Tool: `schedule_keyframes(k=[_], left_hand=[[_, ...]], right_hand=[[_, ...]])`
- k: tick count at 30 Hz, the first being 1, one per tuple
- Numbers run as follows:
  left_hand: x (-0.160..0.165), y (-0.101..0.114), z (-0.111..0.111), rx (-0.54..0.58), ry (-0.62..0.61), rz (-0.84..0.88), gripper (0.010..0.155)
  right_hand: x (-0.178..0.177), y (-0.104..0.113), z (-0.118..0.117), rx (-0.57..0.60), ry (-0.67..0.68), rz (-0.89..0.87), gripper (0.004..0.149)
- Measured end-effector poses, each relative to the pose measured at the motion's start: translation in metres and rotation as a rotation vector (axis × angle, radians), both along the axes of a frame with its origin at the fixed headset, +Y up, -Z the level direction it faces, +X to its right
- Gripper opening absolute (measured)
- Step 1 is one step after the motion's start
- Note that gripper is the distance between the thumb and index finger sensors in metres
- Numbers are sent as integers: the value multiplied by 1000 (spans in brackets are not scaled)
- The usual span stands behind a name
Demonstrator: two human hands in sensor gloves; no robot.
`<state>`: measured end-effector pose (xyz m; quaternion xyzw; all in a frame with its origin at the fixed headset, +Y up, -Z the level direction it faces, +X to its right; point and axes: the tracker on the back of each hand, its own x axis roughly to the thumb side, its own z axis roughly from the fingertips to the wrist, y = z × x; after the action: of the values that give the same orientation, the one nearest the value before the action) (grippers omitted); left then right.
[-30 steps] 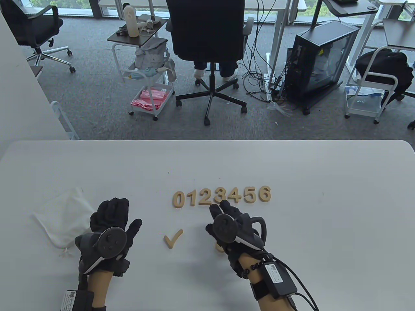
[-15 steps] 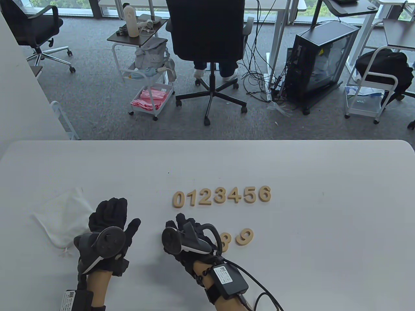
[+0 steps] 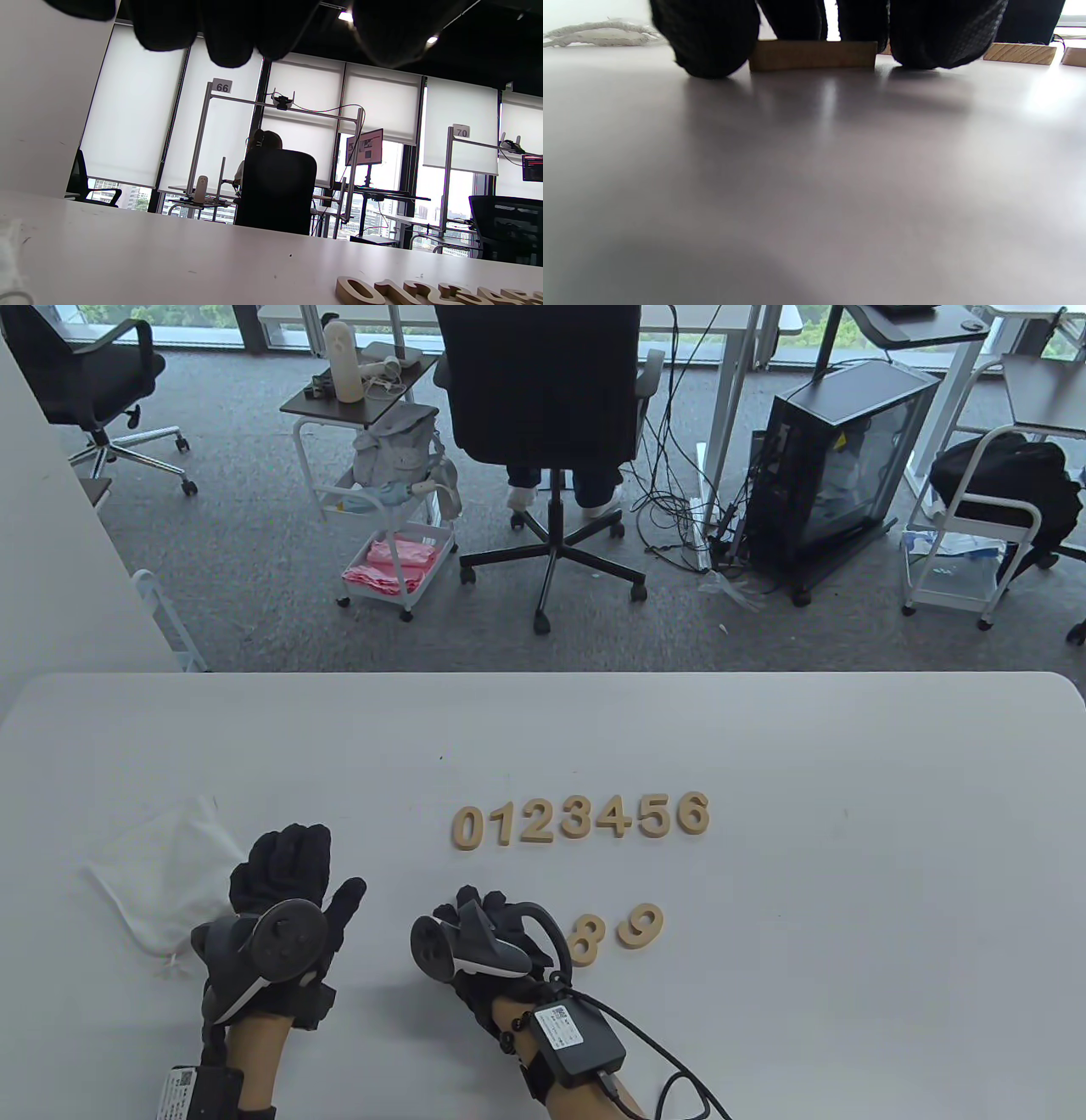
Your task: Empty bag and arrange number blocks in order
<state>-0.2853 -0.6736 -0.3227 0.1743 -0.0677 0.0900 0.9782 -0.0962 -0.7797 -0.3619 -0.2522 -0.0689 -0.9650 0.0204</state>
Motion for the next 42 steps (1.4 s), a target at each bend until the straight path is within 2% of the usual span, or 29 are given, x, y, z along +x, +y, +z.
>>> schedule_keyframes(k=[22, 29, 33, 35, 39, 42], left_hand=[[1, 0, 0, -4, 3, -5, 74], [0, 0, 0, -3, 5, -4, 74], [-1, 0, 0, 0, 8, 1, 74], [-1, 1, 0, 1, 8, 2, 74], [-2, 1, 0, 3, 9, 3, 74], [-2, 1, 0, 5, 8, 6, 74]], right_hand=[[-2, 1, -3, 82, 5, -9, 53], [7, 6, -8, 40, -6, -87, 53], [20, 20, -13, -42, -49, -288, 55], [33, 30, -17, -122, -96, -470, 55], [71, 41, -29, -406, -203, -951, 56], [100, 42, -36, -566, -229, -1214, 58]])
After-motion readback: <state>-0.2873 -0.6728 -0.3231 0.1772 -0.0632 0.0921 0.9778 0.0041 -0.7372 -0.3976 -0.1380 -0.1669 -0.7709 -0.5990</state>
